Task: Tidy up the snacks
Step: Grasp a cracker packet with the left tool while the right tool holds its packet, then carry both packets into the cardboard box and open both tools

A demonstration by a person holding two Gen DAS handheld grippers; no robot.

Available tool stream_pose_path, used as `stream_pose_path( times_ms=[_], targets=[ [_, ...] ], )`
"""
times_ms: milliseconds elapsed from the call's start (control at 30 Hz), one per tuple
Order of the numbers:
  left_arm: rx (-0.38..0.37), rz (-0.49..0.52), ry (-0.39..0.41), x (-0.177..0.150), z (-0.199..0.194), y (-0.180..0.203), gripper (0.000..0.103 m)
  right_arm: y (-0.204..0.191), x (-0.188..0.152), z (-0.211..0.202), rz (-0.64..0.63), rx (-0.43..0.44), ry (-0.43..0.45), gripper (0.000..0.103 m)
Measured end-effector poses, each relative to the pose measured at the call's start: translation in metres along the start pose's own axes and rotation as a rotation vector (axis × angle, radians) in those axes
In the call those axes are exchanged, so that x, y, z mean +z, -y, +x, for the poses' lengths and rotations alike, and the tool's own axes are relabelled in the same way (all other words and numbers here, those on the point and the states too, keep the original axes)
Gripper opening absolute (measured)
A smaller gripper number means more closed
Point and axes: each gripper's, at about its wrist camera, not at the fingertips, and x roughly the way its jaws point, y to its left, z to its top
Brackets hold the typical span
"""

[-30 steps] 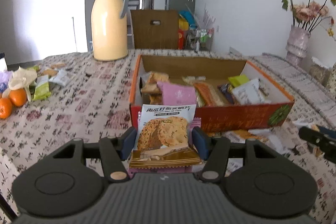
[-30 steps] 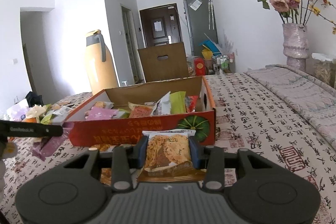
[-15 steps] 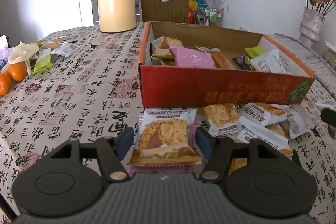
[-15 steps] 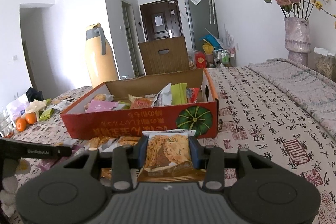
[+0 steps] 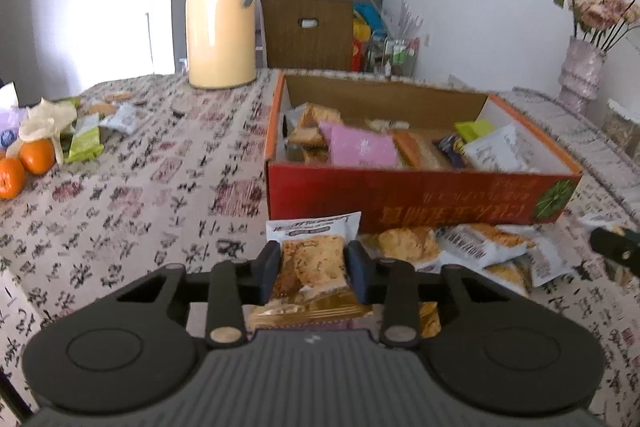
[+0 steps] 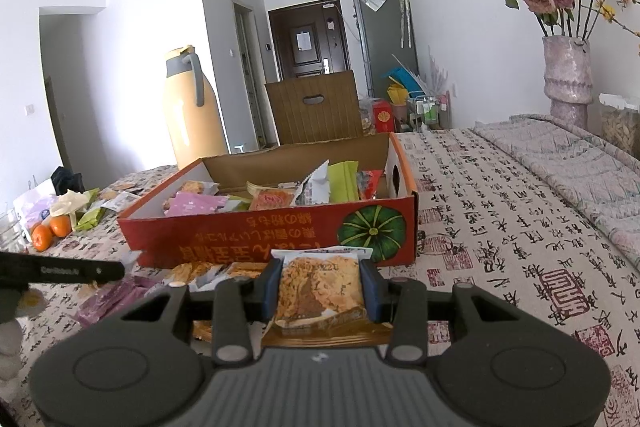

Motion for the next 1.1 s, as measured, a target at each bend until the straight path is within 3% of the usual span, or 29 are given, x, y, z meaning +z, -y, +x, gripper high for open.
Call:
stream_pose_path(
  times_ms=[67,300,333,400,500,567,667,767,867,1000,1100],
  targets=[
    [-0.021,0.006,0.015,0.005,-0.006,0.002,0.015,-0.001,0.002,0.0,-0.004,0.002,0.004,0.04],
    [-0.037,0.008,0.048,0.014,-0.011,0.007,0.018,-0.006,0.014,0.006,-0.013,0.014,0.028,0.04],
    [-0.033,0.002,0.042,0.013,-0.01,0.005,0.021,-0.007,0.014,0.007,-0.015,0.018,0.028,0.04],
    [-0.015,-0.013,0.029,0.01,-0.006,-0.002,0.053,-0.008,0.013,0.008,-0.017,0.024,0.023,0.04],
    [0.007,-0.023,-0.011,0.005,0.0,-0.013,0.072,-0.008,0.01,0.01,-0.014,0.025,0.01,0.04],
    [0.019,-0.033,-0.04,0.002,0.006,-0.018,0.075,-0.008,0.009,0.01,-0.013,0.024,0.005,0.04],
    [0.009,-0.048,-0.075,0.0,0.015,-0.026,0.069,-0.008,0.008,0.01,-0.012,0.023,0.003,0.04],
    [-0.042,-0.064,-0.115,-0.002,0.023,-0.028,0.04,-0.008,0.007,0.01,-0.013,0.024,-0.001,0.04],
    [-0.066,-0.058,-0.099,-0.002,0.02,-0.027,0.027,-0.009,0.006,0.009,-0.015,0.024,-0.003,0.04],
    [-0.072,-0.051,-0.074,-0.001,0.013,-0.024,0.016,-0.008,0.006,0.007,-0.014,0.021,-0.001,0.04],
    [-0.066,-0.046,-0.067,-0.001,0.011,-0.023,0.016,-0.008,0.006,0.005,-0.014,0.023,0.002,0.04]
  ],
)
